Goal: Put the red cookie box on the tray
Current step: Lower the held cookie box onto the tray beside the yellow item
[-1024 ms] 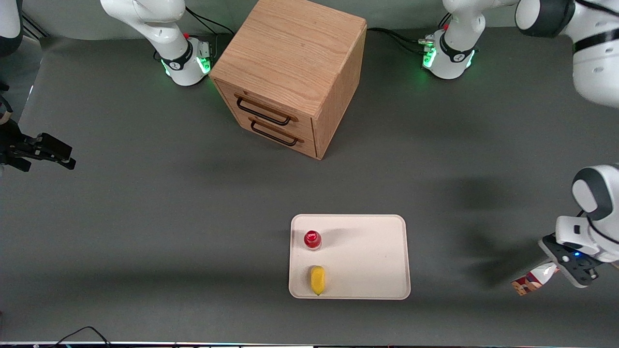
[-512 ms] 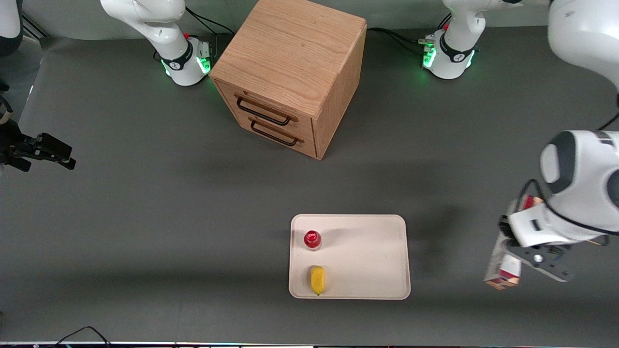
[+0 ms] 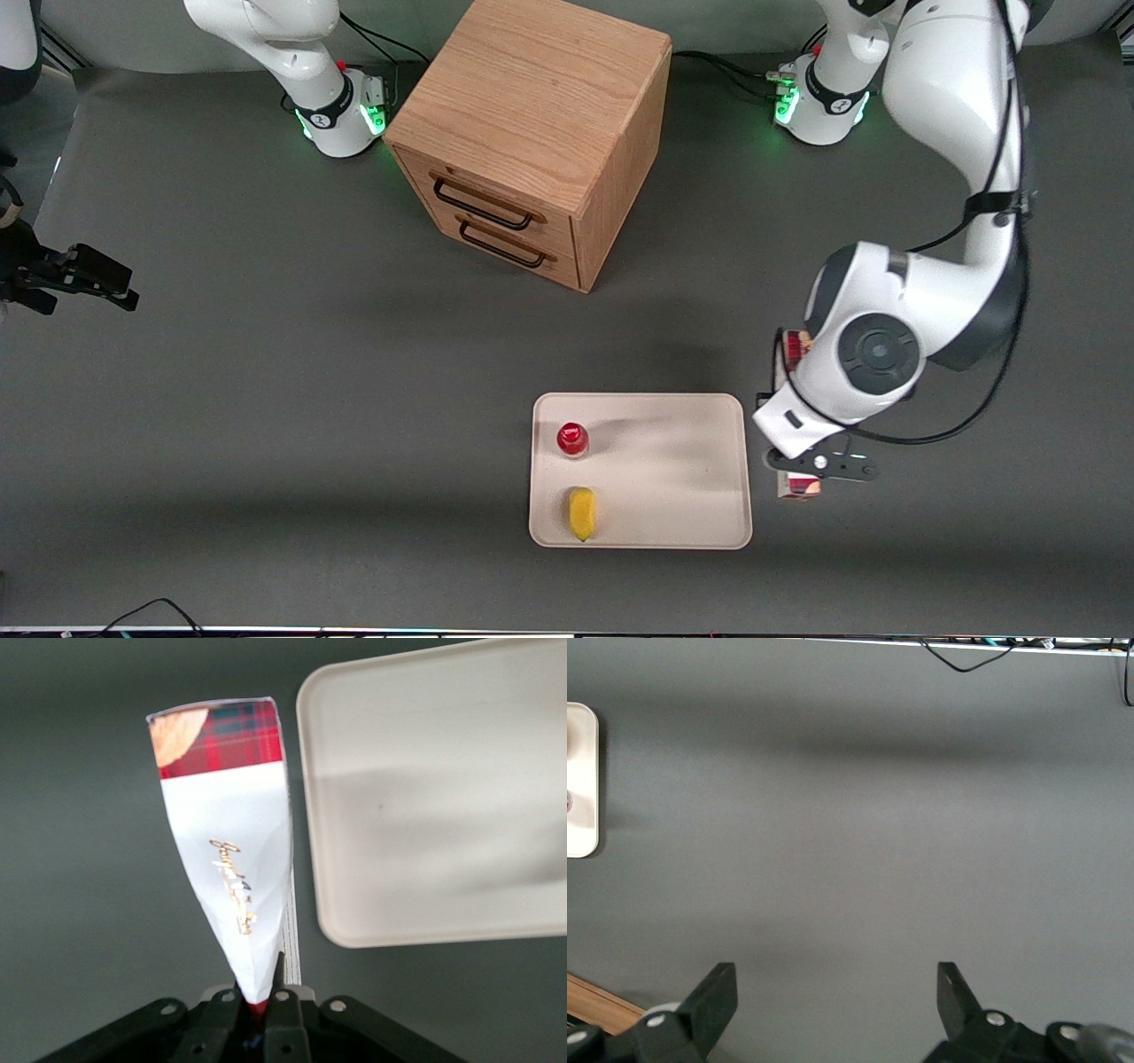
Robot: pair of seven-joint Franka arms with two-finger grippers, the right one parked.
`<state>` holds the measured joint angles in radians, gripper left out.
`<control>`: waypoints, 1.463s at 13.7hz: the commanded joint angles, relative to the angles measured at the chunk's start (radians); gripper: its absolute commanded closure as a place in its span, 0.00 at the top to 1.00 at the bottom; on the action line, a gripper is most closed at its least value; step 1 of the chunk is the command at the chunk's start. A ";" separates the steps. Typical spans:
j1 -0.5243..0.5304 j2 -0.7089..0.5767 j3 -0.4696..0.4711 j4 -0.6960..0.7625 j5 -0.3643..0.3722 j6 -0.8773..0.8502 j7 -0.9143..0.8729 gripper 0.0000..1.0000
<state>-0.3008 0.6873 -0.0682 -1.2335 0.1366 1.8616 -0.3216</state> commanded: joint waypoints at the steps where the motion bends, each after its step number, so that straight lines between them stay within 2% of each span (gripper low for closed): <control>1: -0.014 0.139 -0.030 0.144 0.003 0.030 -0.153 0.00; 2: -0.029 0.190 -0.035 0.178 0.005 0.103 -0.206 0.00; 5: -0.037 0.256 -0.036 0.187 0.003 0.257 -0.218 0.00; 11: -0.034 0.300 -0.031 0.167 0.015 0.257 -0.205 0.00; 12: -0.034 0.301 -0.028 0.166 0.026 0.257 -0.200 0.59; 13: -0.035 0.299 -0.030 0.154 0.064 0.274 -0.204 1.00; 14: -0.037 0.290 -0.028 0.149 0.102 0.272 -0.208 1.00; 15: -0.034 0.285 -0.031 0.149 0.100 0.272 -0.209 1.00; 18: -0.024 0.232 -0.032 0.152 0.036 0.231 -0.223 1.00; 20: -0.009 0.186 -0.031 0.163 0.026 0.136 -0.211 1.00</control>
<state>-0.3211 0.9410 -0.1043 -1.0647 0.1794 2.0859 -0.5241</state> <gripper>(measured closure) 0.106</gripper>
